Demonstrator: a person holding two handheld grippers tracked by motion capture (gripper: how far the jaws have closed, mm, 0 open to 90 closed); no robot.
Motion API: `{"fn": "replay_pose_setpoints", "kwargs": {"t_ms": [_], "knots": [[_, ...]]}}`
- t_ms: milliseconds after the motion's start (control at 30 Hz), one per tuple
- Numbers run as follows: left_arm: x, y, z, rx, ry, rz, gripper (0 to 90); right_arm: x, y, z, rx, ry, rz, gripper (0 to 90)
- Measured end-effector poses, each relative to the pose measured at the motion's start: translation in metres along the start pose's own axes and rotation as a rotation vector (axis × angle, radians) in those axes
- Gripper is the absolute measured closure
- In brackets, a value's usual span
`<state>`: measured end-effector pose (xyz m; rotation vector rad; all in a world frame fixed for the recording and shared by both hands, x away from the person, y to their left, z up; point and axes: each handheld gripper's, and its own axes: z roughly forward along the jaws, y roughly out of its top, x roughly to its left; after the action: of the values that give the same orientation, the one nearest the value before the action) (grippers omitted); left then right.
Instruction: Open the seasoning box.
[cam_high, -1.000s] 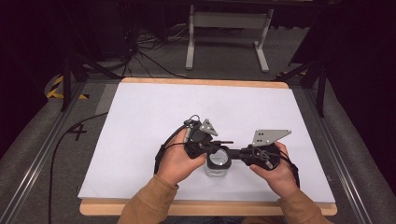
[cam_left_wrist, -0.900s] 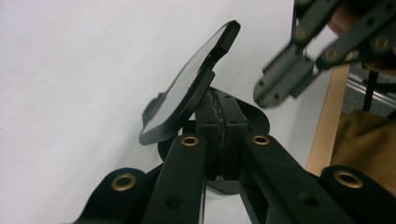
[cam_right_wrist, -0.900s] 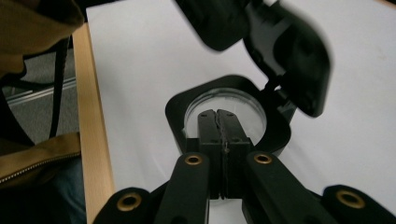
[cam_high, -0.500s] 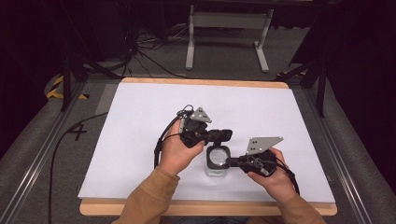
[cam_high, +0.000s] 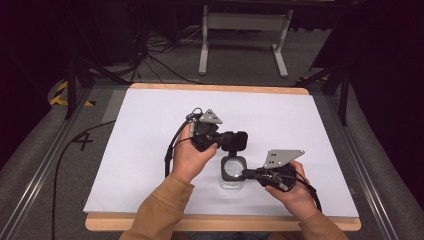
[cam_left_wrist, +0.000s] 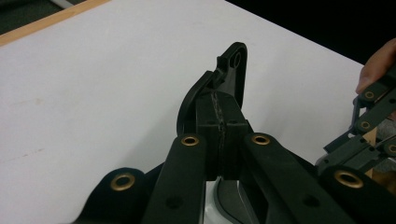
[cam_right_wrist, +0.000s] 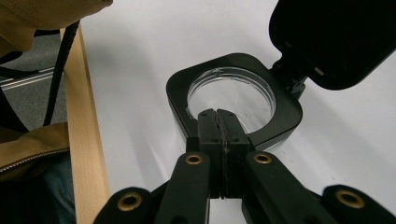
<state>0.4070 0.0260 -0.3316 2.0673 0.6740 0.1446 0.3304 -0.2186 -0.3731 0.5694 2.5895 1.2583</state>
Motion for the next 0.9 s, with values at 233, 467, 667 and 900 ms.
{"fn": "replay_pose_setpoints", "kwargs": {"t_ms": [233, 467, 667, 900], "knots": [[0.001, 0.000, 0.003, -0.012, -0.003, 0.007, 89.7, 0.002, 0.000, 0.000, 0.001, -0.017, -0.006, 90.0], [0.001, -0.001, 0.001, -0.013, -0.011, 0.004, 89.6, 0.001, 0.000, 0.000, 0.001, -0.012, -0.004, 90.0], [-0.004, 0.001, -0.003, -0.015, -0.027, 0.031, 84.5, 0.002, 0.001, 0.000, 0.004, -0.013, -0.005, 90.0], [-0.012, 0.002, -0.018, -0.014, -0.041, 0.063, 79.5, 0.001, 0.003, 0.000, 0.020, -0.009, -0.005, 89.9]]}}
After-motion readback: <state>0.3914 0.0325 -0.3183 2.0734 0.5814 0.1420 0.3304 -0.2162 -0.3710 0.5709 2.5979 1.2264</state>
